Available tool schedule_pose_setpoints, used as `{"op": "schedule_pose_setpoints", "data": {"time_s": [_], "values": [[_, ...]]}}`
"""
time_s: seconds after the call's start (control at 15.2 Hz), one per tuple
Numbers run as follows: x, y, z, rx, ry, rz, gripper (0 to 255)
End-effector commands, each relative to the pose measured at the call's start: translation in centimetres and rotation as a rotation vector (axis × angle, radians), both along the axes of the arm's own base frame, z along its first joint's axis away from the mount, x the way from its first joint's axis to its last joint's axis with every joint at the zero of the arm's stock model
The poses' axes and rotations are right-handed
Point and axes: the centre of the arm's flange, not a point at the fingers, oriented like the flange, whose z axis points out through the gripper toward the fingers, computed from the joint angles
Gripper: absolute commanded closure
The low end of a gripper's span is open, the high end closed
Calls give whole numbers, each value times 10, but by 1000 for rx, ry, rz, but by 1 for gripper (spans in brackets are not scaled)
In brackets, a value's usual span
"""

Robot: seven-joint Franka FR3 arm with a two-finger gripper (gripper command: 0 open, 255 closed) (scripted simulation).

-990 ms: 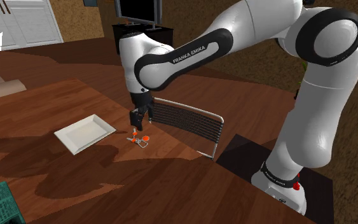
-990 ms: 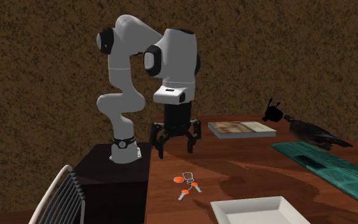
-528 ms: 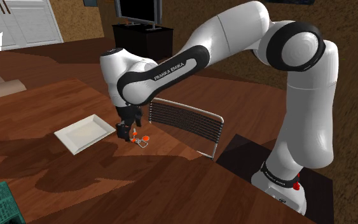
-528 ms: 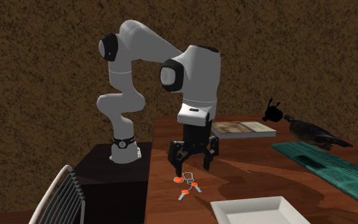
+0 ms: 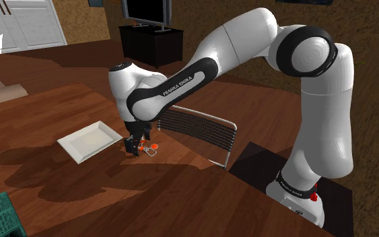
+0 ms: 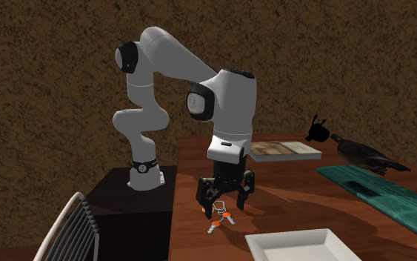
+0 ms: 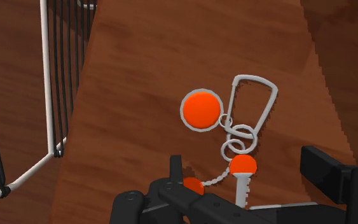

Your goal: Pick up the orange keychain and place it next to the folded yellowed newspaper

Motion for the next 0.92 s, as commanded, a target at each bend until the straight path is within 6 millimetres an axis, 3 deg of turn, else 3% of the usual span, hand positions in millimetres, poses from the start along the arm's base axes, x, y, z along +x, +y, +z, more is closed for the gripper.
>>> {"op": "schedule_pose_setpoints", "data": {"time_s": [0.0, 0.26, 0.33, 0.86], "values": [[0, 0, 0, 0, 0, 0, 0], [0, 0, 0, 0, 0, 0, 0], [0, 0, 0, 0, 0, 0, 255], [10, 3, -1, 0, -1, -1, 255]]}}
